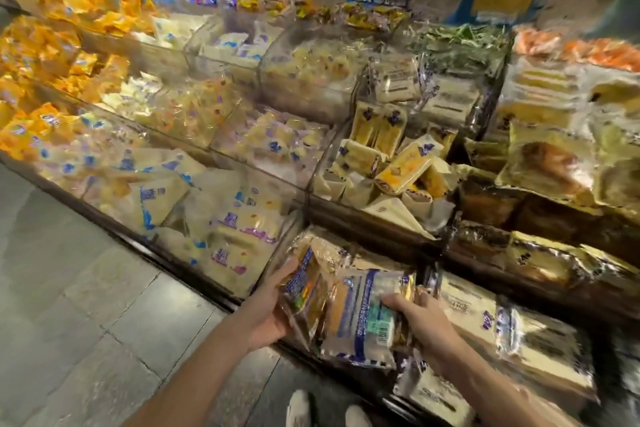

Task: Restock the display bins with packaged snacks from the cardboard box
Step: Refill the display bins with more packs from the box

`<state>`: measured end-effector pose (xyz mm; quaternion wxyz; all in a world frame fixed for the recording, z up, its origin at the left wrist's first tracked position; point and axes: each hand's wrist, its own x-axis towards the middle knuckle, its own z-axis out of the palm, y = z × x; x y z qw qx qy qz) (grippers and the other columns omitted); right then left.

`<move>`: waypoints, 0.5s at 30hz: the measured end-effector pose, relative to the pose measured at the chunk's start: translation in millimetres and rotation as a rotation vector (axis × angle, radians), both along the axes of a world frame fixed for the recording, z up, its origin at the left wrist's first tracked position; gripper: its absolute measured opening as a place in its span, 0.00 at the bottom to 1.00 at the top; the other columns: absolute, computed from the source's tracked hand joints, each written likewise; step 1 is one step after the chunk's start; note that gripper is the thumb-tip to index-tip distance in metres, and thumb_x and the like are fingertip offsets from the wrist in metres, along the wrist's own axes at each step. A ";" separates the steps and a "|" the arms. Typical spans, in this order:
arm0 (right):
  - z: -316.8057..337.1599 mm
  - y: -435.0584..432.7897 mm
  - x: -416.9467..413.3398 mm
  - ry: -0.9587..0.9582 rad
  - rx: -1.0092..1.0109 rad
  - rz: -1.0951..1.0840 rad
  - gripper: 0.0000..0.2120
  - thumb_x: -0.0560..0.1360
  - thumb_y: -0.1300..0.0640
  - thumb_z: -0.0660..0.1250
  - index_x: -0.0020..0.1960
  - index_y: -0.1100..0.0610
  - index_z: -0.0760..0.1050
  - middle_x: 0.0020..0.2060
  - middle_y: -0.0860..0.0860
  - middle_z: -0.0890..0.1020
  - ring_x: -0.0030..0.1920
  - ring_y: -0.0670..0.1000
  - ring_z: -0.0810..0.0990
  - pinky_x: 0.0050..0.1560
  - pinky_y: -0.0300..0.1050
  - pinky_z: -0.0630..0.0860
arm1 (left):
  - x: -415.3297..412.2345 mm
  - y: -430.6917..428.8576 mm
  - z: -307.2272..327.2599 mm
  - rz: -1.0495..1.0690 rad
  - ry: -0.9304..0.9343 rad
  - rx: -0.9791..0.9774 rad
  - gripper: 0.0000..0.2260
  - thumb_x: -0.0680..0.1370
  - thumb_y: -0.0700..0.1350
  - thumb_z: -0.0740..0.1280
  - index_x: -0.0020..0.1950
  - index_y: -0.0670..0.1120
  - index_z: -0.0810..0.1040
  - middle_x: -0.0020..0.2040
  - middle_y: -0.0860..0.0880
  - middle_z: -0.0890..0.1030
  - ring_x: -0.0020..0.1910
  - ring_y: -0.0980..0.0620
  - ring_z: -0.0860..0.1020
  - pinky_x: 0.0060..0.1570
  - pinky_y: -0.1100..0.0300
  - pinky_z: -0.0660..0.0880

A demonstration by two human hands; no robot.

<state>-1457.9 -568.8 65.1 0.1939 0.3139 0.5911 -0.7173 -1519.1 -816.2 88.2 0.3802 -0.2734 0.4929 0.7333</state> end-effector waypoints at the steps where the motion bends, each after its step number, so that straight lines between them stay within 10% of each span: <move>1: -2.9 -0.3 3.8 -0.020 0.015 -0.038 0.19 0.74 0.57 0.75 0.58 0.63 0.69 0.51 0.68 0.82 0.44 0.63 0.82 0.33 0.51 0.81 | -9.2 -0.7 -6.8 -0.037 -0.007 -0.005 0.23 0.79 0.56 0.67 0.65 0.40 0.80 0.62 0.37 0.80 0.63 0.38 0.79 0.69 0.42 0.69; 4: -10.4 -3.5 18.9 -0.060 0.048 -0.179 0.17 0.75 0.57 0.73 0.57 0.62 0.70 0.47 0.65 0.81 0.41 0.60 0.79 0.33 0.51 0.78 | -37.2 0.6 -19.3 -0.250 0.072 -0.086 0.25 0.75 0.57 0.69 0.66 0.43 0.78 0.60 0.40 0.82 0.62 0.39 0.79 0.66 0.42 0.72; 7: -10.9 -4.6 27.3 -0.063 0.067 -0.299 0.16 0.76 0.57 0.72 0.57 0.64 0.71 0.42 0.61 0.81 0.35 0.55 0.78 0.29 0.48 0.76 | -63.1 5.9 -21.3 -0.636 0.536 -0.454 0.23 0.74 0.58 0.72 0.65 0.52 0.72 0.59 0.52 0.78 0.58 0.50 0.77 0.55 0.52 0.77; 15: -1.4 -9.2 42.0 -0.040 0.093 -0.555 0.21 0.69 0.53 0.75 0.56 0.64 0.74 0.49 0.65 0.84 0.51 0.67 0.83 0.52 0.63 0.80 | -146.8 21.9 -72.1 -1.738 1.487 -0.990 0.31 0.73 0.57 0.73 0.73 0.55 0.68 0.78 0.50 0.60 0.76 0.48 0.59 0.75 0.49 0.56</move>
